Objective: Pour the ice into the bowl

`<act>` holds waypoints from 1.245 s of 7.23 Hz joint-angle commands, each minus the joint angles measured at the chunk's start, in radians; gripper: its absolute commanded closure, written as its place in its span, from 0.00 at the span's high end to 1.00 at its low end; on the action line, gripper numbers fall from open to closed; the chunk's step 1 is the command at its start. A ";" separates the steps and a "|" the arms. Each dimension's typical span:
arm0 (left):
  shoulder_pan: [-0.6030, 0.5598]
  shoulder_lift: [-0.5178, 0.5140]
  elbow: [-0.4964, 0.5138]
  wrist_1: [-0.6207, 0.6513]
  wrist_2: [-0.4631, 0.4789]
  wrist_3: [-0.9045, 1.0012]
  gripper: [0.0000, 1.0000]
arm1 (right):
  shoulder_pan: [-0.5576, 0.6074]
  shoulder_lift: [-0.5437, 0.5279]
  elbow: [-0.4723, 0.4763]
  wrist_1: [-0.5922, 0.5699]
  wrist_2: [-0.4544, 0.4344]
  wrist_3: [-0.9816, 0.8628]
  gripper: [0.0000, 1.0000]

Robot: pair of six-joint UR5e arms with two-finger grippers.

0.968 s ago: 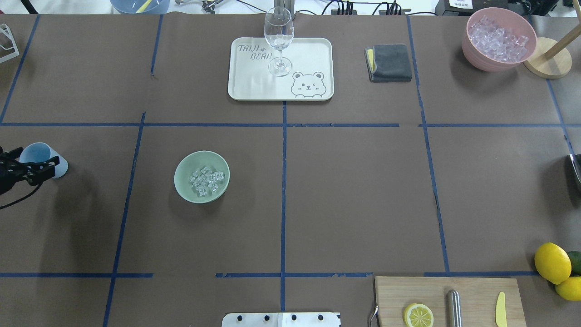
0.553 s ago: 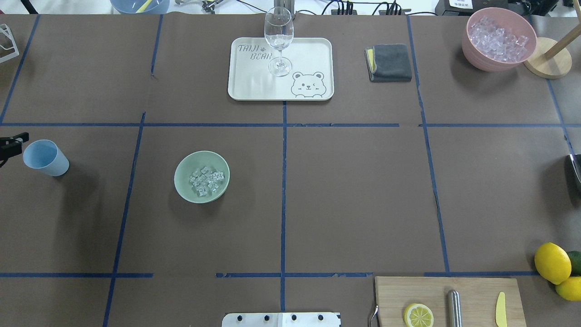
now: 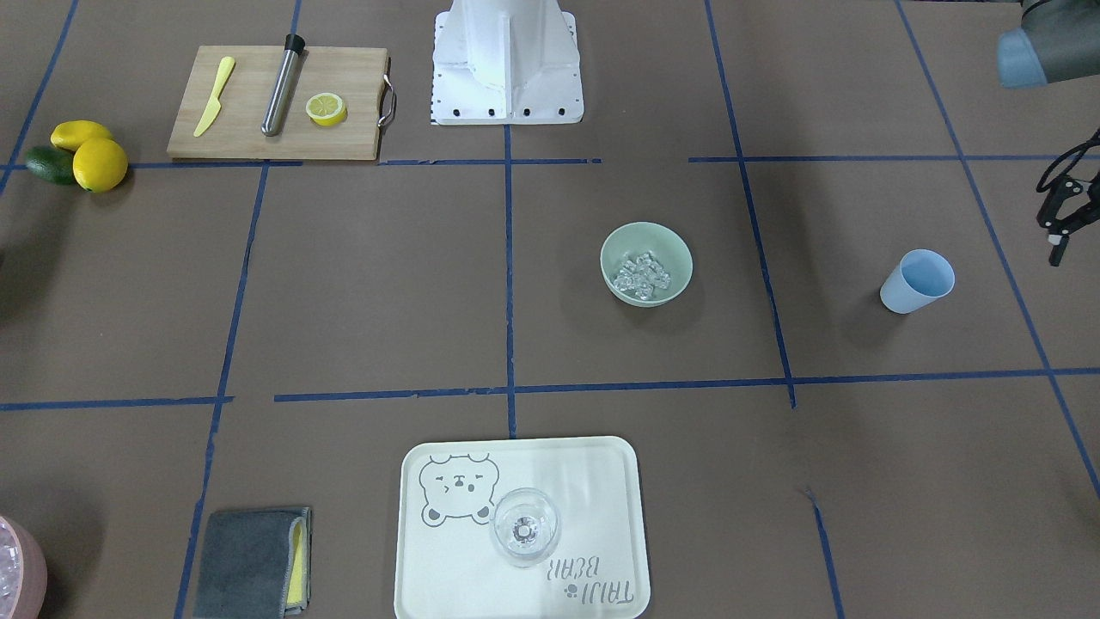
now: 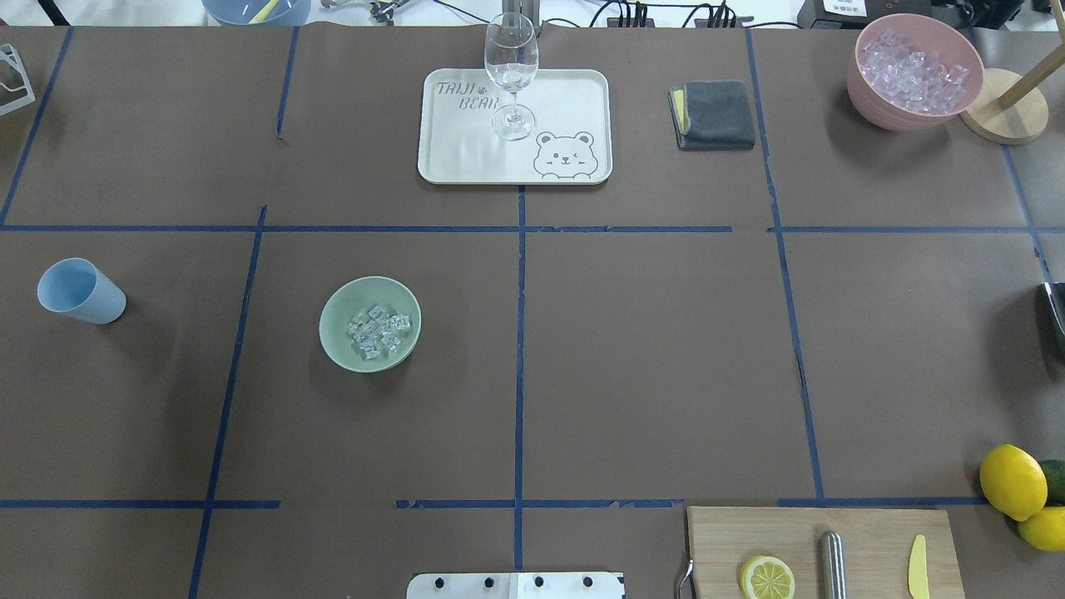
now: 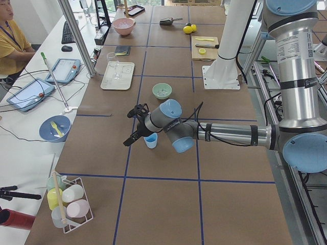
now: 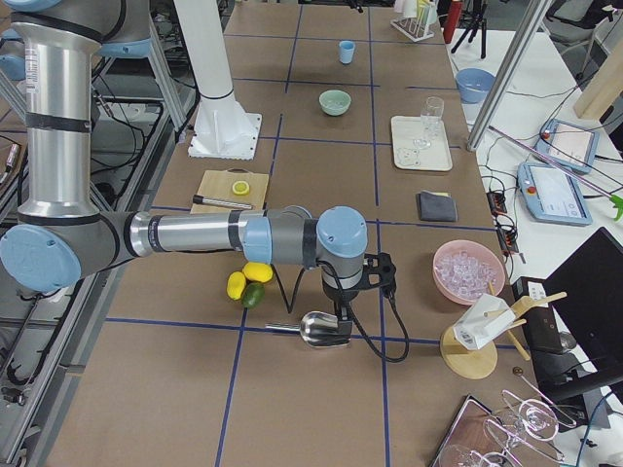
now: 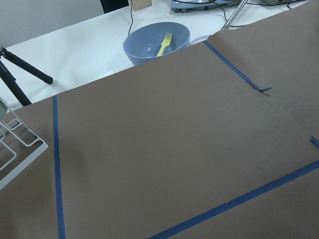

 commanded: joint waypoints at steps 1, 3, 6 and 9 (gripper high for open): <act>-0.210 -0.029 -0.001 0.367 -0.228 0.165 1.00 | -0.013 0.030 0.015 -0.001 0.075 0.037 1.00; -0.254 -0.043 0.010 0.715 -0.296 0.176 1.00 | -0.106 0.042 0.094 -0.005 0.115 0.176 1.00; -0.309 0.023 0.023 0.786 -0.459 0.177 1.00 | -0.307 0.131 0.215 -0.012 0.003 0.326 1.00; -0.308 0.032 0.012 0.783 -0.459 0.176 1.00 | -0.598 0.241 0.254 0.120 -0.035 0.384 1.00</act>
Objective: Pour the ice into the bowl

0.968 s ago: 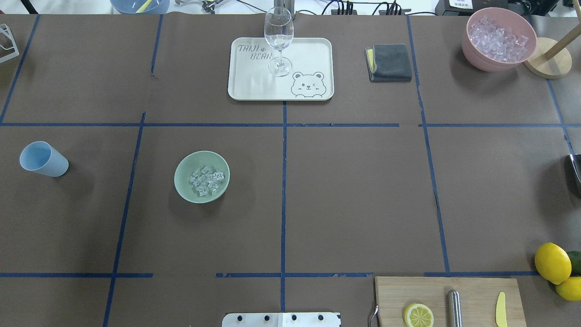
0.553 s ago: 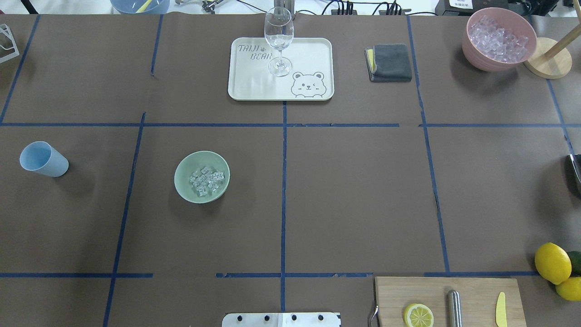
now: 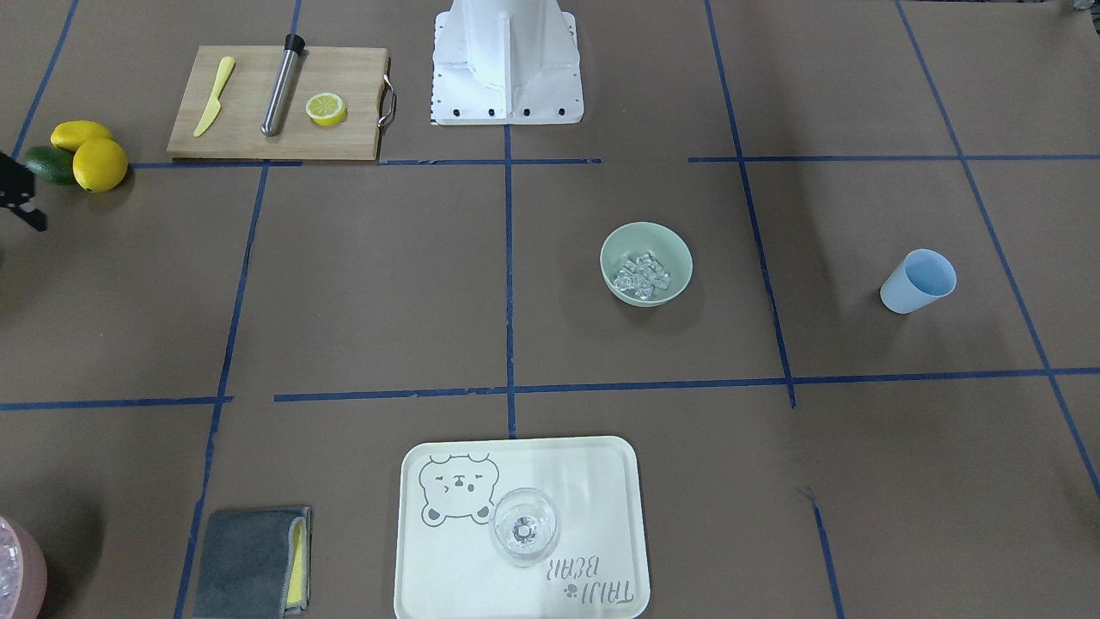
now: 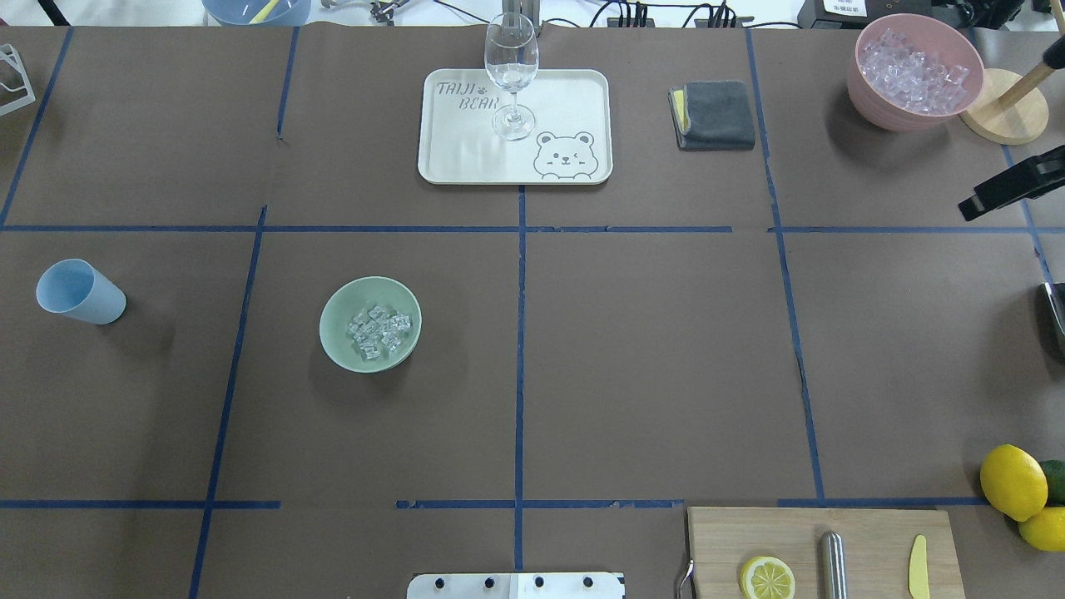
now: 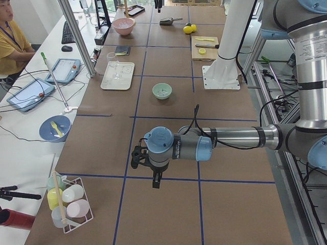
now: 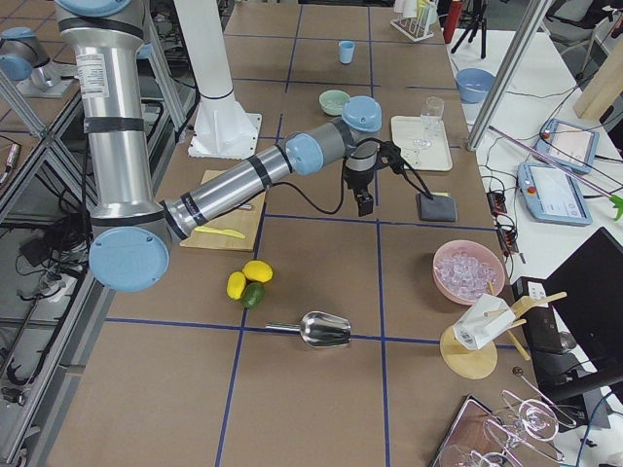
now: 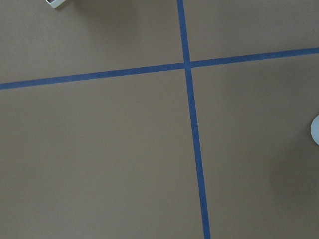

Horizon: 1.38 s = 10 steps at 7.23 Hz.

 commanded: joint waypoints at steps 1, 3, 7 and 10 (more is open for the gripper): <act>0.001 -0.004 -0.005 -0.004 -0.004 0.000 1.00 | -0.214 0.087 -0.009 0.153 -0.015 0.182 1.00; 0.002 -0.010 -0.008 -0.010 -0.004 0.001 1.00 | -0.401 0.291 -0.067 0.245 -0.090 0.502 1.00; 0.004 -0.015 -0.010 -0.015 -0.005 0.001 1.00 | -0.702 0.686 -0.336 0.234 -0.495 0.848 1.00; 0.004 -0.015 -0.011 -0.016 -0.005 0.001 1.00 | -0.773 0.879 -0.674 0.238 -0.554 0.947 1.00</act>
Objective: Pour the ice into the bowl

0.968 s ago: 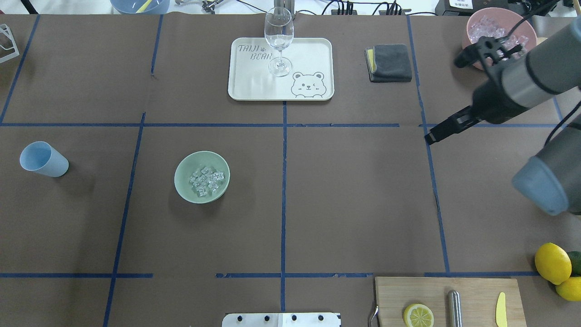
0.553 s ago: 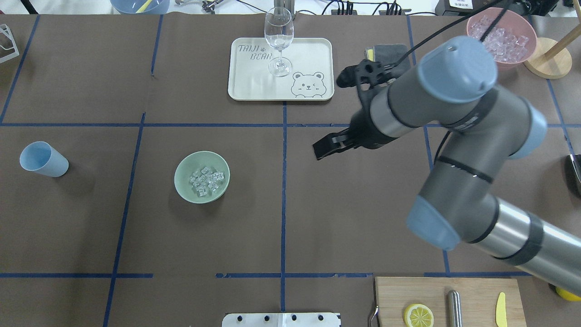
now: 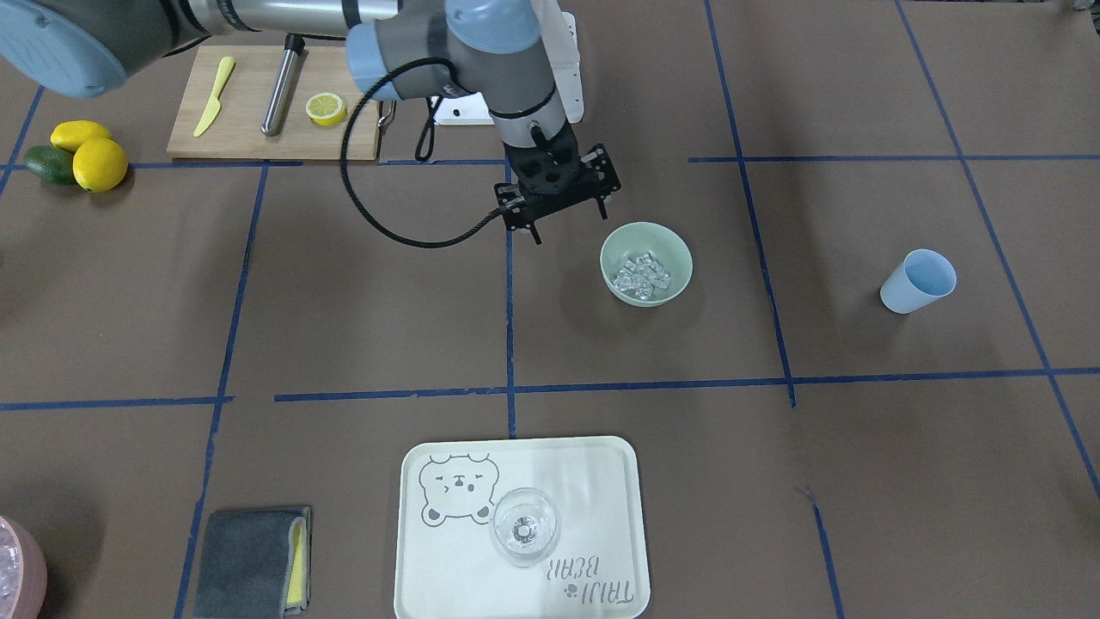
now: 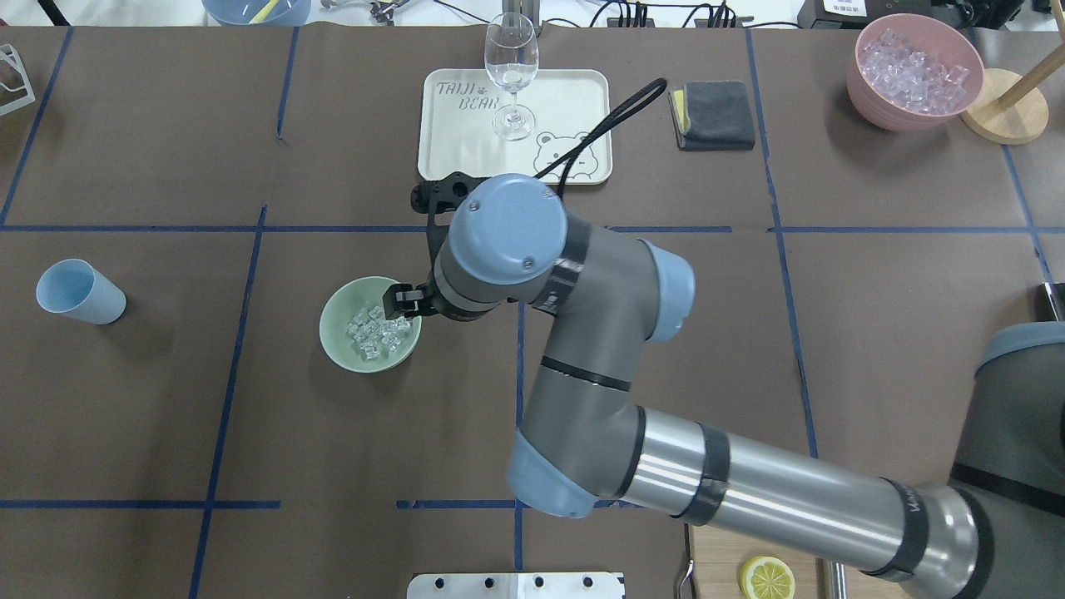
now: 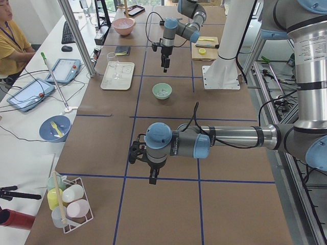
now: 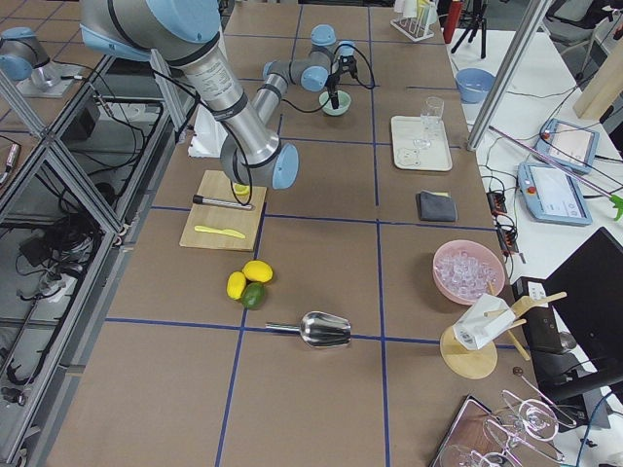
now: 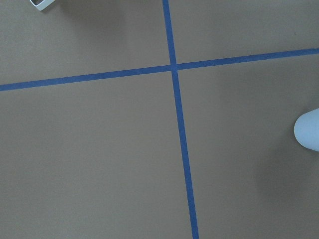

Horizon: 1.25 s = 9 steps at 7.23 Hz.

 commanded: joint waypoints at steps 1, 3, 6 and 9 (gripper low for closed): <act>0.000 0.000 0.001 -0.001 0.000 0.000 1.00 | -0.024 0.081 -0.165 0.003 -0.016 0.042 1.00; 0.000 0.000 0.002 -0.001 0.000 0.000 1.00 | -0.024 0.158 -0.297 0.006 -0.016 0.056 0.92; 0.002 0.000 0.007 -0.016 0.000 0.000 1.00 | -0.030 0.160 -0.311 0.020 -0.008 0.131 0.00; 0.002 0.000 0.007 -0.016 0.000 -0.002 1.00 | -0.032 0.158 -0.304 0.021 0.001 0.125 0.00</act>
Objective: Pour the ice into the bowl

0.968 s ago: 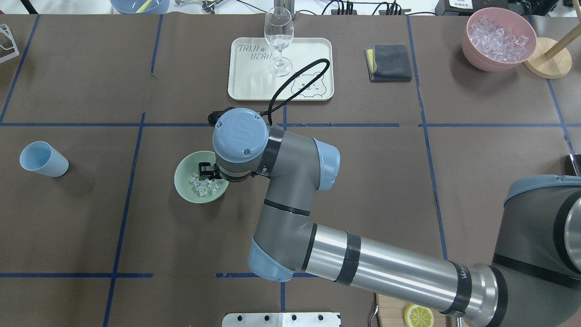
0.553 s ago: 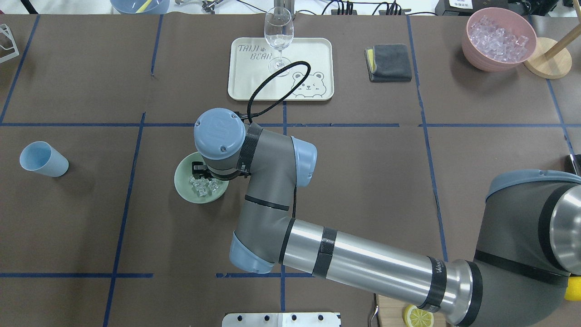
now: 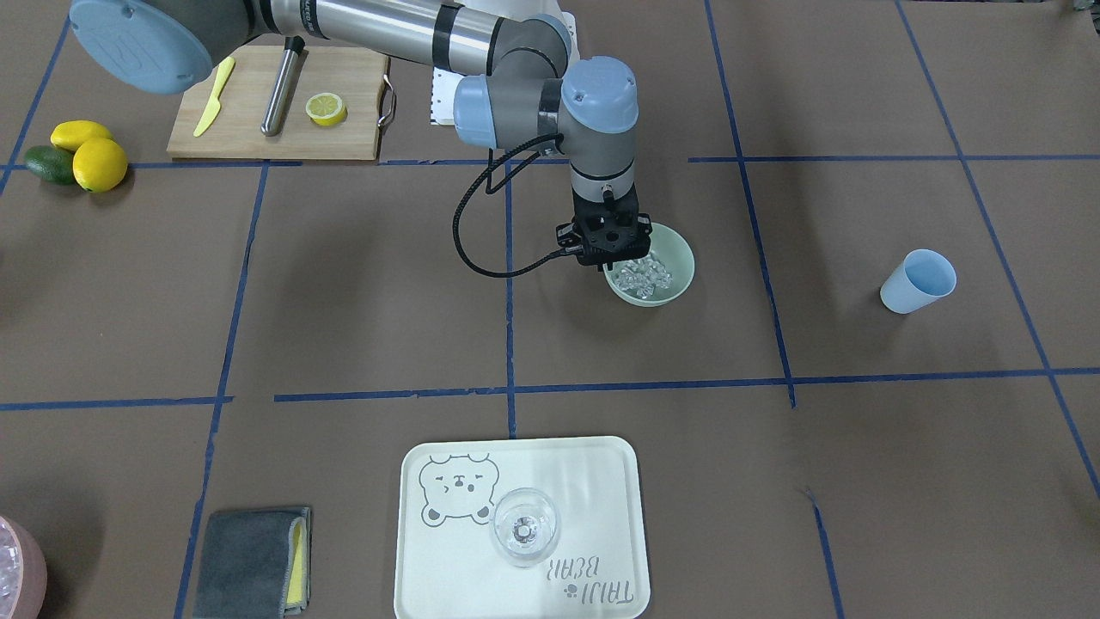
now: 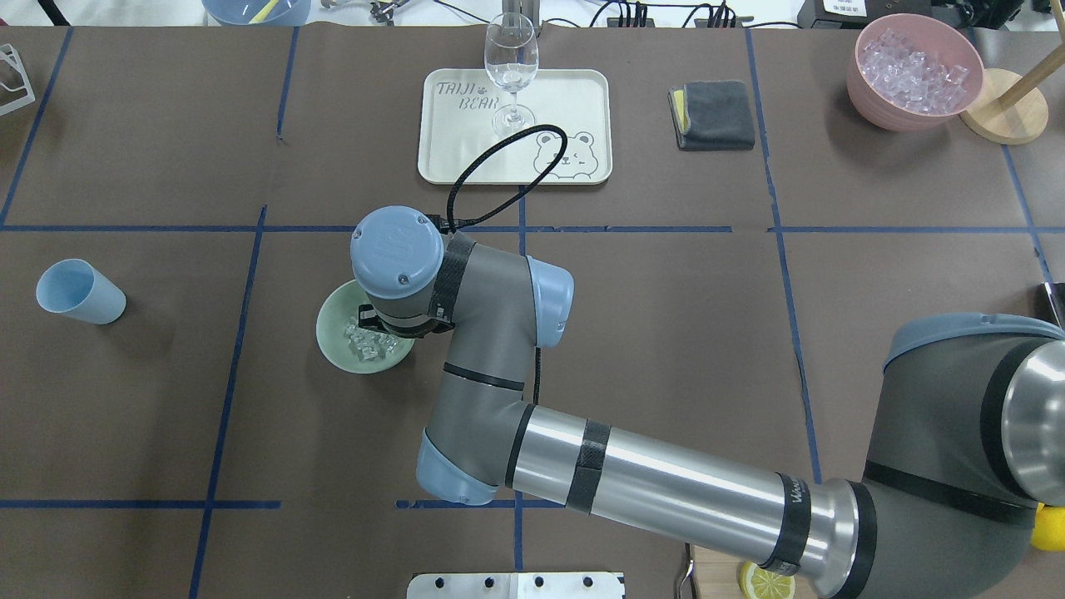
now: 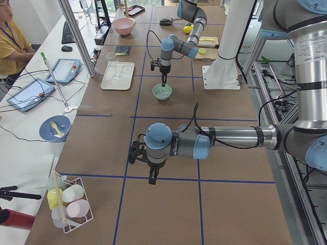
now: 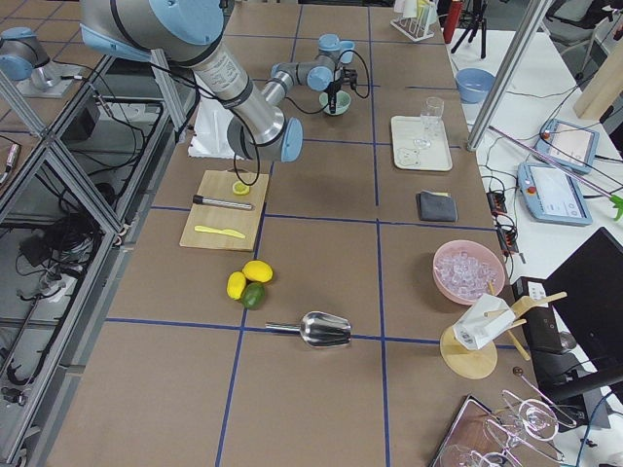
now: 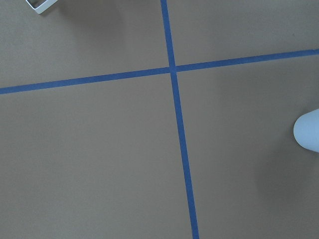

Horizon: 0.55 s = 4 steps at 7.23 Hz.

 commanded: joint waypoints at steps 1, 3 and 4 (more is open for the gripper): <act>0.000 0.000 -0.001 0.000 0.000 0.000 1.00 | 0.003 -0.002 0.034 0.024 0.002 0.004 0.00; 0.000 0.000 -0.001 0.000 0.000 -0.001 1.00 | 0.067 -0.012 0.085 0.050 0.053 0.000 0.00; 0.000 0.000 -0.001 0.000 0.000 0.000 1.00 | 0.151 -0.070 0.146 0.050 0.219 -0.012 0.00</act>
